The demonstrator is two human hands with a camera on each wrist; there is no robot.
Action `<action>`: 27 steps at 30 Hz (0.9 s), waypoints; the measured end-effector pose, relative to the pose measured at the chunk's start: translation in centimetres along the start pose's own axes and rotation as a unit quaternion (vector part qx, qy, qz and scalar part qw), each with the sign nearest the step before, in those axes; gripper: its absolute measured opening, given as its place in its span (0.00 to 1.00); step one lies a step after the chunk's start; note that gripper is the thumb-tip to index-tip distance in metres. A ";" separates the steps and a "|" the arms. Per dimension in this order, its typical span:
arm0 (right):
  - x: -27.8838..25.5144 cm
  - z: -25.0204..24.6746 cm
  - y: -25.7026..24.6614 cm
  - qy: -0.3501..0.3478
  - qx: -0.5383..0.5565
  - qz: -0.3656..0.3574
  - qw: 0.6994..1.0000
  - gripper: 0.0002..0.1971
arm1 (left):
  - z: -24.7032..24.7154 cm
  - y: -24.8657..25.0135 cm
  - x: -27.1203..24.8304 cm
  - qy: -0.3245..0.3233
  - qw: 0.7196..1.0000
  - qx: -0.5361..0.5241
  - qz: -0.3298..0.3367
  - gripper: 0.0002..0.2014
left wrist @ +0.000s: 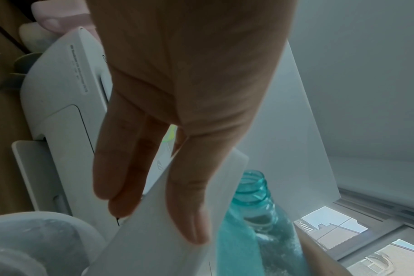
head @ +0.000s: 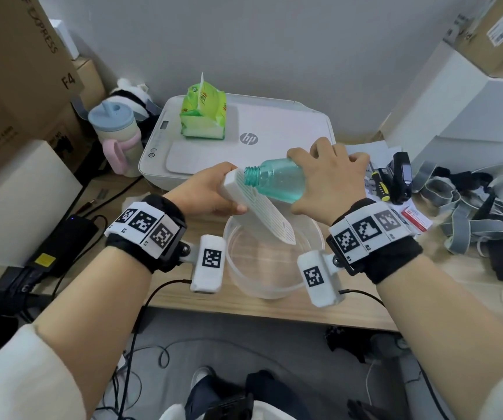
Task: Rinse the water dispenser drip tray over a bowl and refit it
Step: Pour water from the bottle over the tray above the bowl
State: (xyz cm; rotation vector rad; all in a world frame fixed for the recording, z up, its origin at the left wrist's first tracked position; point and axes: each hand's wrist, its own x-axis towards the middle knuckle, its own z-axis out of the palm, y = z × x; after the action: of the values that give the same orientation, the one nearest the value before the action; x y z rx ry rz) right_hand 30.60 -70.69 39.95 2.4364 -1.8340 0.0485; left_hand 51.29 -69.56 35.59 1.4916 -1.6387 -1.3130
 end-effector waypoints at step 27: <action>0.6 0.3 1.5 0.089 -0.063 -0.010 0.994 0.33 | 0.4 0.8 0.4 -0.009 0.999 0.037 -0.004 0.25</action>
State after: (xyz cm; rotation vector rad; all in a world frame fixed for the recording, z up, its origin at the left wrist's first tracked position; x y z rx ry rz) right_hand 29.30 -71.68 39.79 2.2843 -1.6854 0.1396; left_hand 50.51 -69.91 36.10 1.5355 -1.7102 -1.2865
